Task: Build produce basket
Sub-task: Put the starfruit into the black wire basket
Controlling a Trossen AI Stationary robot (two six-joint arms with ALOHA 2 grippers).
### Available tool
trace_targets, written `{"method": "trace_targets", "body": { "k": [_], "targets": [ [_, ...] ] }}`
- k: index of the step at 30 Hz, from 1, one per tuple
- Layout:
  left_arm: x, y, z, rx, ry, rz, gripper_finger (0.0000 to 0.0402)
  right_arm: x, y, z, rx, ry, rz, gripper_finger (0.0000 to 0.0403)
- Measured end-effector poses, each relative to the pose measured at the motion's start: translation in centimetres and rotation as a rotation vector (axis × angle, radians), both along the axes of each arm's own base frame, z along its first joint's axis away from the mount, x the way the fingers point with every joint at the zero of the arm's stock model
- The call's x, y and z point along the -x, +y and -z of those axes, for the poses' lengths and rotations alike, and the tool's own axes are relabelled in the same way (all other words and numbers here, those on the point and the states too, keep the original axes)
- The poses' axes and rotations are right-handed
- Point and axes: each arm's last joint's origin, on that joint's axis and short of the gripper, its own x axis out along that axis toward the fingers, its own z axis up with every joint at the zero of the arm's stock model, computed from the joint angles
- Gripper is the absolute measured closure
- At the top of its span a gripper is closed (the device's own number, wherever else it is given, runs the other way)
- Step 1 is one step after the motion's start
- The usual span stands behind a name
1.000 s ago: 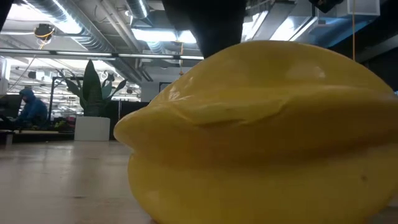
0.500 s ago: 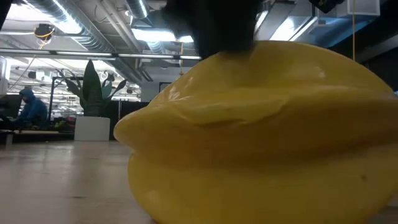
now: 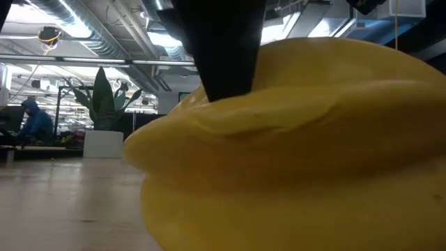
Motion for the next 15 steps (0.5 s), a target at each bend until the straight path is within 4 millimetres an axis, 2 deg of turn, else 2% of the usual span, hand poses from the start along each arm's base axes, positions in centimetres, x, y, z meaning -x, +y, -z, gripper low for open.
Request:
{"method": "trace_targets", "body": {
  "k": [8, 10, 15],
  "targets": [
    [-0.7, 0.5, -0.6, 0.114, 0.024, -0.034, 0.0381, 0.0, 0.0, 0.0, 0.001, 0.000, -0.001, 0.0257],
    [-1.0, 0.6, -1.1, 0.128, 0.010, -0.053, 0.0392, 0.0, 0.0, 0.0, 0.002, 0.000, -0.002, 0.0257],
    [-1.3, 0.8, -3.1, 0.154, -0.025, -0.102, 0.0390, 0.0, 0.0, 0.0, 0.015, -0.005, -0.019, 0.0257]
  ]
}}
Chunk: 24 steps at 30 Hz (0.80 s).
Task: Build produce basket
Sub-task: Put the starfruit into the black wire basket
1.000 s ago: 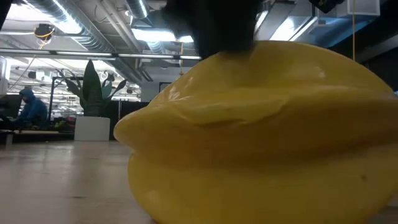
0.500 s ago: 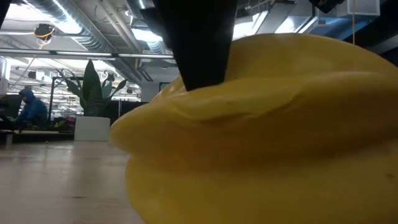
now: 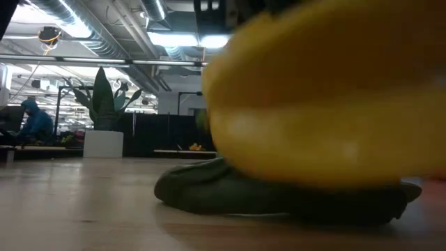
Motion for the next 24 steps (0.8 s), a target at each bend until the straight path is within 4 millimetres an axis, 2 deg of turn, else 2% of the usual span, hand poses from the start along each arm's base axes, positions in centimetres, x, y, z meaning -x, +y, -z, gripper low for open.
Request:
{"method": "trace_targets", "body": {
  "k": [5, 11, 18, 21, 24],
  "targets": [
    [0.2, 0.4, -1.7, 0.013, 0.018, -0.068, 0.0398, 0.0, 0.0, 0.0, 0.037, -0.013, -0.047, 0.0257],
    [0.2, 3.2, -5.3, 0.045, -0.051, -0.266, 0.0398, 0.3, 0.0, -0.1, 0.067, -0.034, -0.083, 0.0257],
    [0.0, 8.7, -9.0, -0.061, -0.166, -0.476, 0.0399, 1.0, -0.3, -0.4, 0.213, -0.040, -0.011, 0.0257],
    [-0.2, 11.8, -10.4, -0.117, -0.221, -0.561, 0.0399, 1.1, -0.5, -0.4, 0.278, -0.033, 0.041, 0.0257],
    [-0.5, 15.0, -11.7, -0.171, -0.268, -0.574, 0.0399, 1.1, -0.7, -0.5, 0.299, -0.041, 0.086, 0.0257]
  ]
}}
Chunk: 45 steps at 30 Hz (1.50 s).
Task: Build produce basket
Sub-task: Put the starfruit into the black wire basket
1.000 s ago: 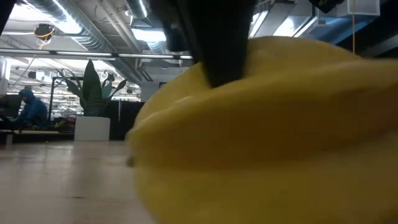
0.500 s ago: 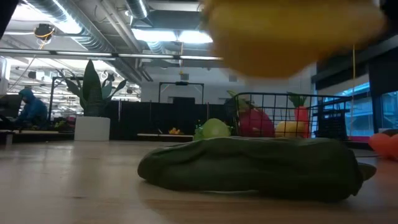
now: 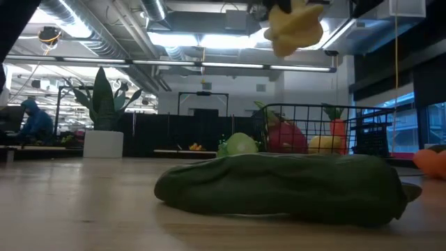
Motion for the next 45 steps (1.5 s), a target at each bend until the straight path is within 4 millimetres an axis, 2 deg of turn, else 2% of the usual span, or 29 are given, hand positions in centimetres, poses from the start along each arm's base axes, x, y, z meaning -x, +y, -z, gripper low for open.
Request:
{"method": "trace_targets", "body": {
  "k": [7, 12, 17, 20, 22, 27, 39, 45],
  "targets": [
    [-1.7, 8.6, -1.0, -0.153, -0.031, 0.053, 0.0399, -0.3, -0.1, -0.2, 0.007, -0.031, 0.022, 0.0257],
    [-2.6, 14.8, -2.0, -0.258, -0.119, 0.123, 0.0399, -0.4, -0.3, -0.3, 0.024, -0.052, 0.109, 0.0257],
    [-2.5, 19.4, -2.7, -0.289, -0.189, 0.172, 0.0399, -0.4, -0.7, -0.4, 0.083, -0.067, 0.254, 0.0257],
    [-2.9, 21.2, -2.0, -0.273, -0.211, 0.182, 0.0399, -0.4, -1.0, -0.6, 0.125, -0.085, 0.353, 0.0257],
    [-3.0, 22.1, -1.2, -0.250, -0.198, 0.190, 0.0399, -0.4, -1.2, -0.7, 0.157, -0.102, 0.416, 0.0257],
    [-5.0, 22.7, 0.9, -0.229, -0.258, 0.261, 0.0399, -0.5, -1.4, -0.9, 0.189, -0.145, 0.501, 0.0257],
    [-9.0, 23.0, 6.9, -0.271, -0.291, 0.324, 0.0399, -0.9, -1.5, -1.3, 0.171, -0.214, 0.540, 0.0257],
    [-9.7, 23.6, 9.6, -0.258, -0.241, 0.312, 0.0399, -0.9, -1.5, -1.3, 0.169, -0.215, 0.541, 0.0257]
  ]
}}
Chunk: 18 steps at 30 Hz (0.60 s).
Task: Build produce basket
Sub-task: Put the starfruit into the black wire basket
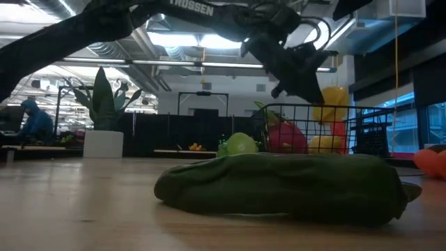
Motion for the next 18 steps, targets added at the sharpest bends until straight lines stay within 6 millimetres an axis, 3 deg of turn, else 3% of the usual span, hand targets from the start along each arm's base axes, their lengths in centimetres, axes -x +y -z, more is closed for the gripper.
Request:
{"method": "trace_targets", "body": {
  "k": [12, 18],
  "targets": [
    [0.6, 1.6, 0.3, 0.025, 0.032, -0.051, 0.0395, 0.0, 0.0, 0.0, -0.011, -0.009, 0.012, 0.0257],
    [0.6, 1.2, 1.7, 0.040, 0.056, -0.040, 0.0396, 0.0, 0.0, 0.0, -0.011, -0.010, 0.012, 0.0257]
  ]
}}
